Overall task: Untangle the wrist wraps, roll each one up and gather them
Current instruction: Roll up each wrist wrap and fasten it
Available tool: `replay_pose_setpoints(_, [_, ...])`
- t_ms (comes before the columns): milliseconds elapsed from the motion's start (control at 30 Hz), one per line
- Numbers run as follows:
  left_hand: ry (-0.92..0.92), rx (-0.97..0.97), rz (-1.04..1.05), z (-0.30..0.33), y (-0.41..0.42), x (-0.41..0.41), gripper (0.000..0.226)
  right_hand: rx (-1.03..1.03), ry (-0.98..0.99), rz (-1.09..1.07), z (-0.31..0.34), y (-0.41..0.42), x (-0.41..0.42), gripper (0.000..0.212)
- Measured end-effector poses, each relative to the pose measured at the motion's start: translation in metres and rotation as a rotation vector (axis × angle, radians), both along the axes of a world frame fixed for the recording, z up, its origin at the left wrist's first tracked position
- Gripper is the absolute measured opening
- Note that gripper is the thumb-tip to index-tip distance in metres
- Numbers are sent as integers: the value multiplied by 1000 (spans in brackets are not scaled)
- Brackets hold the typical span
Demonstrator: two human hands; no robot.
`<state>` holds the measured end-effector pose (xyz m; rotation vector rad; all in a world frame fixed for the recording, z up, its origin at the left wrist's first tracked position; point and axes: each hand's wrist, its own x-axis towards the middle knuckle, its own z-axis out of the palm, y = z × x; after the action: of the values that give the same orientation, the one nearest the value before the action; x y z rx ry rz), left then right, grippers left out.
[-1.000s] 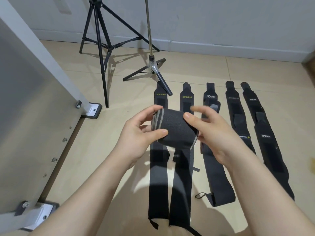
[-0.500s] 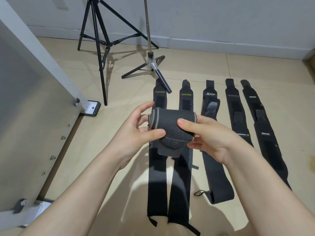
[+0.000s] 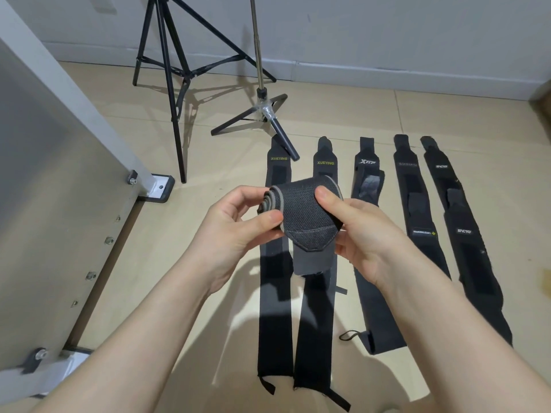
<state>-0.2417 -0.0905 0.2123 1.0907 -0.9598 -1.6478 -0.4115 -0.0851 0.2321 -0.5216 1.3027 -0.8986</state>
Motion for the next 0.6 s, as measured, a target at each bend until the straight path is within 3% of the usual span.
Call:
replay_pose_setpoints(100, [0,-10,81,-1,-1,-3,20,-55,-44,-43,0,1,2,40])
replay_pose_setpoints(233, [28,8,146,-1,-4,-1,25,-39,-86,-3,0,6,2,12])
replay_pose_setpoints(367, [212,132,136,1,-5,-3,22,-85,-6,-37,1,6,2,28])
replay_pose_setpoints(600, [405,265,227,3,-7,-9,25,-233,-39,-68,0,11,13,10])
